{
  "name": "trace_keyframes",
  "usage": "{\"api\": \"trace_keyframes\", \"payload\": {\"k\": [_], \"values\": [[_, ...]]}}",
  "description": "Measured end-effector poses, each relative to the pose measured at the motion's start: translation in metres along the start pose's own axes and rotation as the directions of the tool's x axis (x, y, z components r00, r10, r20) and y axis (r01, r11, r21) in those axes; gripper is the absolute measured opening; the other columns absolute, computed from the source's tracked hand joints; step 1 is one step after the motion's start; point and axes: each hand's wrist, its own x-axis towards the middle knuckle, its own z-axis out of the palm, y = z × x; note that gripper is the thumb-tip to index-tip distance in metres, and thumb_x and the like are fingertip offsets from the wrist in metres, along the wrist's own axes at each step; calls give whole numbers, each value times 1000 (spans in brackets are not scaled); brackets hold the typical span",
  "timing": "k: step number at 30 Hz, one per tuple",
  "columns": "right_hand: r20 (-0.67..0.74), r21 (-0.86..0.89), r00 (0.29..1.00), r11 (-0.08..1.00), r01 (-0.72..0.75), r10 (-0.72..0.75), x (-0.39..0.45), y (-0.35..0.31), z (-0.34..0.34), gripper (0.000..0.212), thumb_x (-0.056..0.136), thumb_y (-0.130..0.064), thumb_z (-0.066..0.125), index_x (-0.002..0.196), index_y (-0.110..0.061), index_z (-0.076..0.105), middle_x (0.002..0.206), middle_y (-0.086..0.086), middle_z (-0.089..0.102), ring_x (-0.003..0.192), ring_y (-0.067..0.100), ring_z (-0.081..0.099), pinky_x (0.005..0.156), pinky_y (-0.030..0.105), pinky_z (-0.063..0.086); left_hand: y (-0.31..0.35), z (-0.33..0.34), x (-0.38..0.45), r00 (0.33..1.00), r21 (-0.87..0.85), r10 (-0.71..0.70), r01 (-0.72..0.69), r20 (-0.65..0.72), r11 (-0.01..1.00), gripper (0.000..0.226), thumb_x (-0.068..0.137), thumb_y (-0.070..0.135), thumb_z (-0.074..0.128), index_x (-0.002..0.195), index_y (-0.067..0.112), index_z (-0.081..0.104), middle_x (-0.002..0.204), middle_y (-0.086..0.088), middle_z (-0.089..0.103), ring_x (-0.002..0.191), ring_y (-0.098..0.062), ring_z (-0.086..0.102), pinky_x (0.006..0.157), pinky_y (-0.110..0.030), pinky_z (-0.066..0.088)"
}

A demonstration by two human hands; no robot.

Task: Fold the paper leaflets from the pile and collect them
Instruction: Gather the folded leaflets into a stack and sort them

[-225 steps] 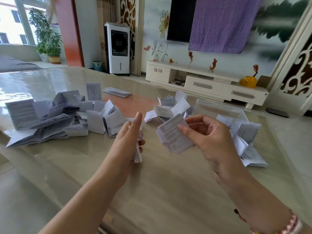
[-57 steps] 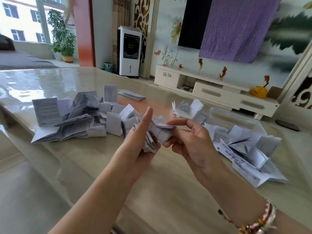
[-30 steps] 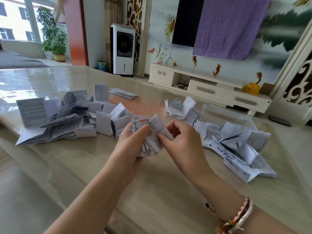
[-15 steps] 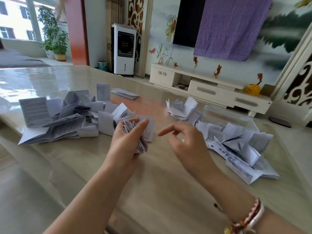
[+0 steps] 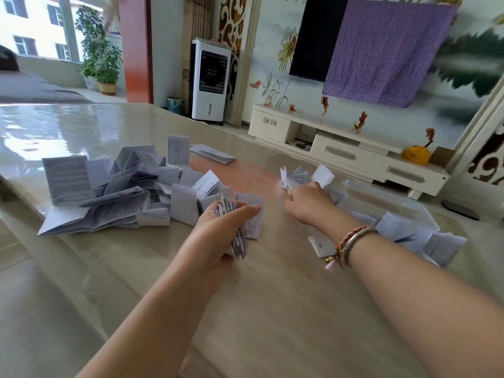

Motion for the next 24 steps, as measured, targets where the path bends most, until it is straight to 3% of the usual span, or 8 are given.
{"api": "trace_keyframes", "payload": {"k": [3,6,8,10,13,15,19,24], "values": [[-79,87,997,996,2,4,4,0,0,32,96,-17,34,115,-7,58,123,19,53,118,34,45,94,37,36,2,0,0,1000,-68,-30,30,4,997,16,86,5,66,79,14,54,49,5,53,41,-5,50,46,-19,39],[-349,318,934,928,195,-76,-7,7,-1,29,94,-10,43,113,-11,66,122,10,62,118,32,49,97,39,41,6,4,-7,998,-137,-66,69,21,988,14,87,8,66,82,12,53,47,4,55,37,-6,52,39,-15,41],[-511,539,857,751,382,-69,-35,6,-7,28,93,-3,51,111,-15,68,116,1,66,105,11,59,90,27,47,11,7,-14,993,-170,-109,114,39,979,14,86,18,68,88,11,56,46,2,56,36,-8,53,38,-16,42],[-531,726,847,502,469,-23,-71,1,-13,24,92,2,57,101,-16,71,102,-6,70,79,2,63,68,18,50,11,8,-16,985,-169,-158,167,62,972,31,82,35,70,97,9,61,52,1,58,41,-9,54,42,-18,44],[-433,897,901,91,432,-2,-110,-2,-13,27,90,7,56,85,-15,71,84,-11,72,77,3,62,67,15,48,9,10,-21,979,-188,-186,200,87,962,67,77,59,63,115,5,63,65,-3,60,51,-14,57,49,-21,48],[-367,930,930,-6,367,-28,-121,-3,-7,32,89,6,56,79,-19,72,82,-9,71,76,3,57,66,14,43,8,12,-26,967,-209,-186,221,173,953,65,80,65,53,103,6,67,65,-7,66,51,-17,63,47,-20,50],[-296,954,954,40,298,-49,-127,-8,6,23,87,4,61,83,-17,70,81,-11,71,79,-1,62,74,14,49,5,16,-30,944,-191,-175,233,280,954,56,78,56,58,99,6,69,79,-8,71,67,-16,68,61,-23,56],[-408,813,912,441,381,-35,-121,-8,13,26,81,-10,72,80,-34,62,97,-16,64,94,3,52,81,14,39,0,17,-29,948,-92,-146,179,284,980,14,81,16,65,76,10,76,75,-7,68,63,-12,65,58,-22,51]]}}
